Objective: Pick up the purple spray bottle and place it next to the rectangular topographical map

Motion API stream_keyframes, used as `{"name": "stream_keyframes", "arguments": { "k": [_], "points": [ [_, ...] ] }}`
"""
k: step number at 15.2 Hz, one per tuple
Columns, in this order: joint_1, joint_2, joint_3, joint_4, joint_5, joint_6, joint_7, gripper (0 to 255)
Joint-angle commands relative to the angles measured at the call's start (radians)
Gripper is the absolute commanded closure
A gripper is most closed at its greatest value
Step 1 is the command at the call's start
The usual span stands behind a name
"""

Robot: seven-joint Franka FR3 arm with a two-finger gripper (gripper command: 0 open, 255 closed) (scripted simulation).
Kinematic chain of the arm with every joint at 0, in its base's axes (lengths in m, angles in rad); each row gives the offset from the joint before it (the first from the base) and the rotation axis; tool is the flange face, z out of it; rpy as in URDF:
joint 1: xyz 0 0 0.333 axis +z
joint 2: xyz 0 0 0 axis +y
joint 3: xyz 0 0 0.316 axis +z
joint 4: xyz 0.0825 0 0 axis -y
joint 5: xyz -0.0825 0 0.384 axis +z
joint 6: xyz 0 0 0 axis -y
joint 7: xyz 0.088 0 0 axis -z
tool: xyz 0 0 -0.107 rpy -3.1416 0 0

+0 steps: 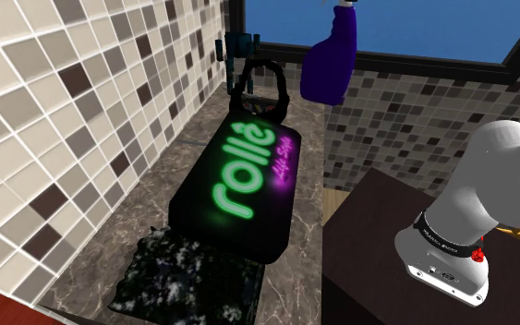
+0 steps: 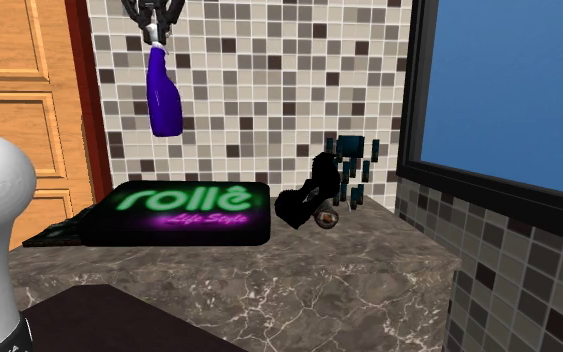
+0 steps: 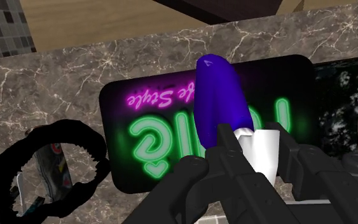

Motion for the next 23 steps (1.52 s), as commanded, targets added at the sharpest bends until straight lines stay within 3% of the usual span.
{"name": "stream_keyframes", "arguments": {
  "k": [1, 12, 23],
  "points": [
    [0.012, -0.019, 0.036, -0.014, 0.017, -0.005, 0.052, 255],
    [0.077, -0.062, 0.247, -0.034, 0.127, -0.01, 0.338, 255],
    [0.127, 0.031, 0.487, 0.08, 0.205, 0.007, 0.643, 255]
  ]
}}
